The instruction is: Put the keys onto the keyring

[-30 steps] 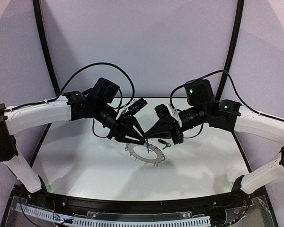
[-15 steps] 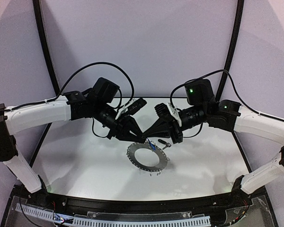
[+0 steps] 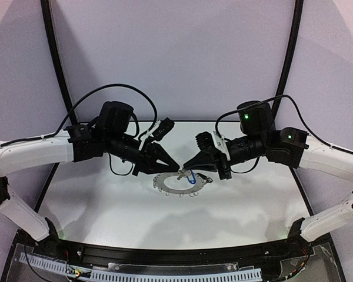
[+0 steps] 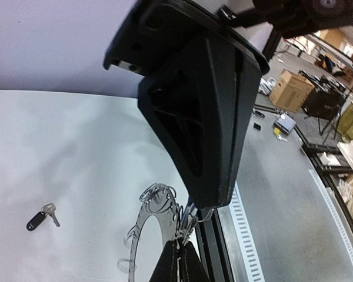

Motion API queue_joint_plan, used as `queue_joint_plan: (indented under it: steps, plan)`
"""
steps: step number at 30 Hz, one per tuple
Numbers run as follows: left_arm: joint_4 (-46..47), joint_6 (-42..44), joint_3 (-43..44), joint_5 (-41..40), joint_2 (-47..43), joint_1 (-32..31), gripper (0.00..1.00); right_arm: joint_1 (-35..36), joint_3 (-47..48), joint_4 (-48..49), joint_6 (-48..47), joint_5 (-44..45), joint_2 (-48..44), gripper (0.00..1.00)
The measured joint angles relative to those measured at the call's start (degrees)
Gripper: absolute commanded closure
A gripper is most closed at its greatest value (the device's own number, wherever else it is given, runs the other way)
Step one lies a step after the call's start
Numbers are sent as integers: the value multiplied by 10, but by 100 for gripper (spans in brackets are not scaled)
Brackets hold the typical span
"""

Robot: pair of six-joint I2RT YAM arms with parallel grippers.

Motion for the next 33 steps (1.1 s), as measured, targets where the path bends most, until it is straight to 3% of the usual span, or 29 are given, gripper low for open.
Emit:
queue_joint_plan:
  steps: [8, 17, 27, 33]
  plan:
    - [94, -120, -37, -98, -26, -7, 99, 1, -35, 52, 13, 42, -16, 100]
    - [117, -221, -56, -218, -29, 1, 99, 17, -87, 234, 64, 168, 33, 100]
    - [136, -292, -77, -321, -59, -2, 99, 33, -138, 372, 104, 286, 61, 100]
    - [144, -308, -92, -349, -75, -2, 99, 34, -154, 499, 158, 277, 109, 100]
